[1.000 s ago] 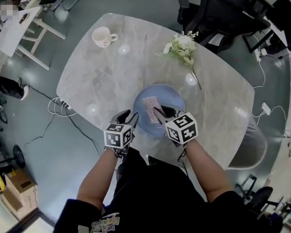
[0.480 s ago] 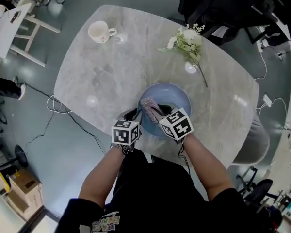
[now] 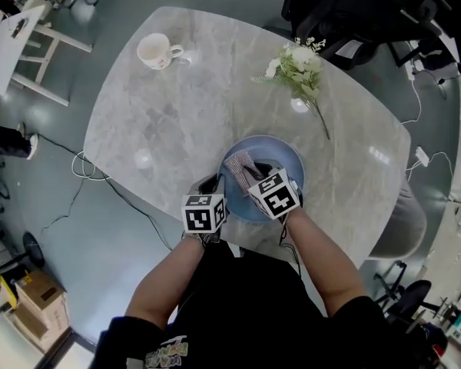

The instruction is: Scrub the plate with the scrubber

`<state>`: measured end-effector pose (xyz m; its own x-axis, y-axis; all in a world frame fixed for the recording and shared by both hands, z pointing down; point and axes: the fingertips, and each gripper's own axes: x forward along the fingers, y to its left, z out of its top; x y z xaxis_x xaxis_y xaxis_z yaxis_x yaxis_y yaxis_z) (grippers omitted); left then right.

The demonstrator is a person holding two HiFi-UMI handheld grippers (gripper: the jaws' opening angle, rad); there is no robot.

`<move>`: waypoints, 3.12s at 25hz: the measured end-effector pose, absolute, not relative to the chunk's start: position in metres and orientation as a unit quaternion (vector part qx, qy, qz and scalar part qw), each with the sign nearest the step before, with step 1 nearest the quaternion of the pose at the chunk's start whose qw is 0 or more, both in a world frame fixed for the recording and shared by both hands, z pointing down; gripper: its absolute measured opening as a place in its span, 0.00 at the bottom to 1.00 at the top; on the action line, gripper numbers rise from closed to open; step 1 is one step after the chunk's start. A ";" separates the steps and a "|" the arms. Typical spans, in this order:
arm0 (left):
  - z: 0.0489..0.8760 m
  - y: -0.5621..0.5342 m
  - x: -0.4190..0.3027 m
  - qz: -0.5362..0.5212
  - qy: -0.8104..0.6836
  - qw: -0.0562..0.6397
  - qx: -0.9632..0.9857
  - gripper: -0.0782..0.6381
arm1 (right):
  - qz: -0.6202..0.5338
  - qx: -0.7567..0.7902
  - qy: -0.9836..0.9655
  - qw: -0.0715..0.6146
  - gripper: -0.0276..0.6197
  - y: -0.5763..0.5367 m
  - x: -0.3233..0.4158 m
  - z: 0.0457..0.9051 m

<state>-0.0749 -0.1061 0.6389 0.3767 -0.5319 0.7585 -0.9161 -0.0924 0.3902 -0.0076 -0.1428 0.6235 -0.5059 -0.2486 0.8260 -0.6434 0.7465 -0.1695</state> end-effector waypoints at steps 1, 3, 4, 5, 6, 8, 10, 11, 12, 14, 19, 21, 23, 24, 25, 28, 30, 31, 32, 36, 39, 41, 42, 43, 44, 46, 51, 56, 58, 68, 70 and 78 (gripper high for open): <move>0.638 -0.107 -0.075 0.217 -0.516 0.437 0.704 0.16 | 0.232 0.269 -0.833 0.424 0.16 -0.144 -0.007 0.626; 0.638 -0.108 -0.075 0.216 -0.521 0.434 0.702 0.15 | 0.233 0.270 -0.827 0.435 0.17 -0.144 -0.004 0.629; 0.638 -0.109 -0.075 0.217 -0.524 0.433 0.701 0.15 | 0.234 0.271 -0.824 0.439 0.17 -0.144 -0.003 0.630; 0.638 -0.110 -0.075 0.217 -0.526 0.434 0.698 0.15 | 0.233 0.271 -0.823 0.442 0.17 -0.145 -0.001 0.631; 0.638 -0.110 -0.075 0.216 -0.529 0.436 0.696 0.15 | 0.231 0.273 -0.822 0.443 0.17 -0.147 0.000 0.631; 0.638 -0.110 -0.075 0.214 -0.532 0.440 0.691 0.14 | 0.222 0.276 -0.823 0.444 0.17 -0.151 0.003 0.632; 0.638 -0.110 -0.075 0.212 -0.534 0.443 0.688 0.14 | 0.215 0.282 -0.822 0.446 0.17 -0.156 0.007 0.632; 0.638 -0.110 -0.075 0.211 -0.535 0.443 0.687 0.14 | 0.212 0.285 -0.820 0.448 0.17 -0.158 0.010 0.632; 0.637 -0.110 -0.075 0.211 -0.536 0.444 0.686 0.14 | 0.210 0.289 -0.818 0.450 0.17 -0.161 0.012 0.631; 0.637 -0.110 -0.075 0.210 -0.538 0.444 0.685 0.14 | 0.206 0.298 -0.815 0.453 0.17 -0.167 0.018 0.630; 0.638 -0.110 -0.075 0.210 -0.541 0.444 0.683 0.14 | 0.190 0.318 -0.806 0.461 0.17 -0.179 0.034 0.627; 0.638 -0.109 -0.075 0.211 -0.542 0.443 0.682 0.14 | 0.181 0.324 -0.803 0.466 0.17 -0.182 0.040 0.626; 0.637 -0.109 -0.075 0.211 -0.543 0.442 0.682 0.14 | 0.170 0.327 -0.801 0.472 0.17 -0.184 0.044 0.624; 0.637 -0.109 -0.075 0.211 -0.543 0.442 0.682 0.14 | 0.164 0.329 -0.800 0.474 0.17 -0.184 0.046 0.623; 0.637 -0.109 -0.075 0.211 -0.544 0.441 0.682 0.14 | 0.159 0.330 -0.799 0.477 0.17 -0.185 0.049 0.623; 0.638 -0.109 -0.074 0.211 -0.545 0.441 0.681 0.14 | 0.146 0.336 -0.795 0.483 0.17 -0.187 0.057 0.622; 0.638 -0.110 -0.074 0.210 -0.546 0.441 0.680 0.14 | 0.140 0.341 -0.793 0.486 0.17 -0.189 0.063 0.621; 0.638 -0.110 -0.074 0.210 -0.547 0.442 0.680 0.14 | 0.138 0.344 -0.791 0.486 0.17 -0.190 0.066 0.620; 0.638 -0.110 -0.074 0.210 -0.547 0.442 0.679 0.14 | 0.135 0.348 -0.790 0.487 0.17 -0.191 0.069 0.619; 0.637 -0.109 -0.075 0.208 -0.551 0.443 0.676 0.14 | 0.129 0.360 -0.784 0.490 0.17 -0.195 0.080 0.616; 0.637 -0.110 -0.075 0.206 -0.553 0.445 0.674 0.14 | 0.126 0.369 -0.781 0.488 0.17 -0.197 0.086 0.614; 0.638 -0.110 -0.074 0.203 -0.555 0.447 0.672 0.14 | 0.123 0.376 -0.779 0.486 0.17 -0.199 0.090 0.613; 0.638 -0.110 -0.074 0.201 -0.555 0.449 0.671 0.14 | 0.121 0.379 -0.778 0.486 0.17 -0.199 0.092 0.612; 0.638 -0.111 -0.074 0.199 -0.557 0.450 0.669 0.14 | 0.119 0.382 -0.777 0.485 0.17 -0.200 0.094 0.611; 0.638 -0.112 -0.075 0.197 -0.558 0.450 0.668 0.14 | 0.117 0.386 -0.777 0.484 0.17 -0.202 0.096 0.609; 0.637 -0.114 -0.075 0.193 -0.561 0.453 0.666 0.14 | 0.114 0.396 -0.776 0.477 0.17 -0.204 0.099 0.605; 0.637 -0.116 -0.076 0.187 -0.568 0.457 0.658 0.14 | 0.128 0.415 -0.784 0.444 0.17 -0.204 0.100 0.592; 0.638 -0.120 -0.078 0.180 -0.573 0.459 0.654 0.14 | 0.185 0.416 -0.799 0.392 0.16 -0.195 0.091 0.584; 0.638 -0.122 -0.078 0.177 -0.575 0.461 0.652 0.14 | 0.211 0.410 -0.804 0.375 0.16 -0.188 0.082 0.581; 0.637 -0.123 -0.080 0.169 -0.580 0.463 0.648 0.14 | 0.297 0.323 -0.827 0.351 0.16 -0.129 0.018 0.596; 0.638 -0.124 -0.080 0.168 -0.581 0.464 0.647 0.14 | 0.294 0.309 -0.827 0.365 0.16 -0.120 0.011 0.604; 0.638 -0.123 -0.079 0.168 -0.582 0.461 0.648 0.14 | 0.212 0.299 -0.825 0.430 0.16 -0.123 0.016 0.616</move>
<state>-0.0793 -0.1231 0.6377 0.2661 -0.6002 0.7543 -0.9094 0.1033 0.4030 0.0162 -0.1226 0.6157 -0.4516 -0.3114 0.8361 -0.6753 0.7318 -0.0922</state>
